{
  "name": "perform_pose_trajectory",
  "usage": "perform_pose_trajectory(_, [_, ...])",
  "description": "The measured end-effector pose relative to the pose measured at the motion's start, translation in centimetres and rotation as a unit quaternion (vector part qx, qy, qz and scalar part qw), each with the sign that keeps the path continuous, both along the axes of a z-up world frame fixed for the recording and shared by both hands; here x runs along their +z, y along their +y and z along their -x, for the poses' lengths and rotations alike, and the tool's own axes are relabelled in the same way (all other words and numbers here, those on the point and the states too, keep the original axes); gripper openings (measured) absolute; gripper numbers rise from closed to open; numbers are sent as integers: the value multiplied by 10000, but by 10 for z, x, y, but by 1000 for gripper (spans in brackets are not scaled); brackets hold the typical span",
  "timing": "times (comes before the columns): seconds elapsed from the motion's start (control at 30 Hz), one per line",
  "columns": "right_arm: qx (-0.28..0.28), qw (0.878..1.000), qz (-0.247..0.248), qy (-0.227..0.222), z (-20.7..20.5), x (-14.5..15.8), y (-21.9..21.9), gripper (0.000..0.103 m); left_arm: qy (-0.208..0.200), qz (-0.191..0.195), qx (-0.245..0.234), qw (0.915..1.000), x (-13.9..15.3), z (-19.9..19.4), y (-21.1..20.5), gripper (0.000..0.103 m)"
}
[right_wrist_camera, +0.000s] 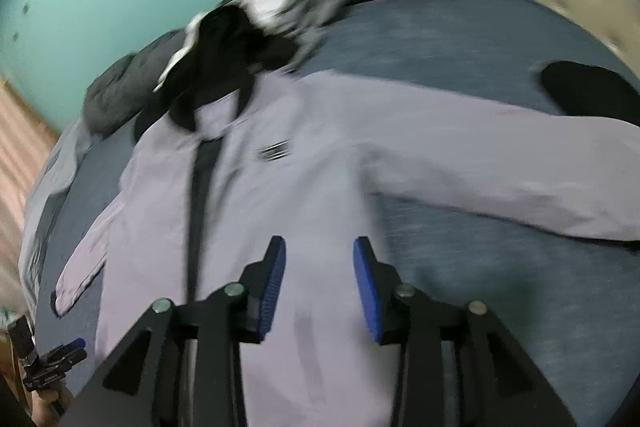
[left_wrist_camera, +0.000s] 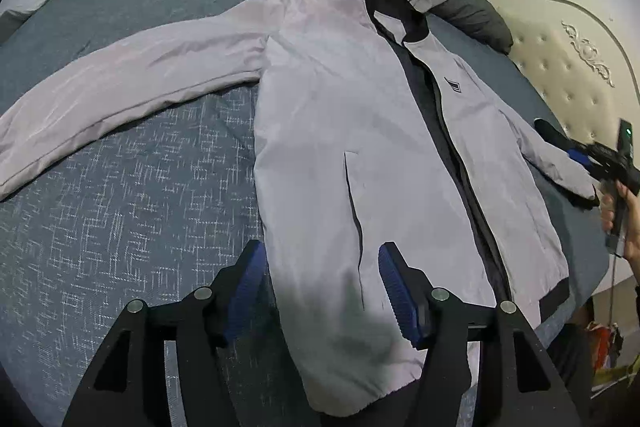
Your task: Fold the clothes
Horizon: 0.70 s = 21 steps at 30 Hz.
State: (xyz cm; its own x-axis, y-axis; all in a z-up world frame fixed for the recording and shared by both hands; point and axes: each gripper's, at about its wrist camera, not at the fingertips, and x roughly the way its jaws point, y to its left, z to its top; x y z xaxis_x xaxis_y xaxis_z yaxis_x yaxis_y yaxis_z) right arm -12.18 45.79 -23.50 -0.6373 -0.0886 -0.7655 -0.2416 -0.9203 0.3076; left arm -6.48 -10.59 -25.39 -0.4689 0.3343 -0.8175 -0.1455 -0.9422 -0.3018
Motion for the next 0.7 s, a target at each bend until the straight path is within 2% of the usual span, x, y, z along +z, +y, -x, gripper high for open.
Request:
perform_pose_trajectory(0.17, [-733, 9973, -6, -65, -36, 2, 84, 41, 20, 73, 20, 10000, -1, 1, 6, 64])
perform_pose_trajectory(0.3, [-1195, 9928, 117, -38, -56, 5, 131, 44, -12, 136, -14, 9999, -1, 1, 11, 66])
perform_pose_trajectory(0.47, [-1594, 9872, 65, -78, -81, 9, 175, 46, 28, 208, -52, 9998, 4, 2, 15, 69])
perform_pose_trajectory(0.6, [-1989, 9799, 106, -98, -102, 6, 205, 51, 97, 264, 13, 9996, 8, 4, 18, 71])
perform_pose_trajectory(0.7, [-2225, 9748, 97, -121, -117, 4, 224, 52, 140, 267, 42, 9995, 11, 6, 22, 76])
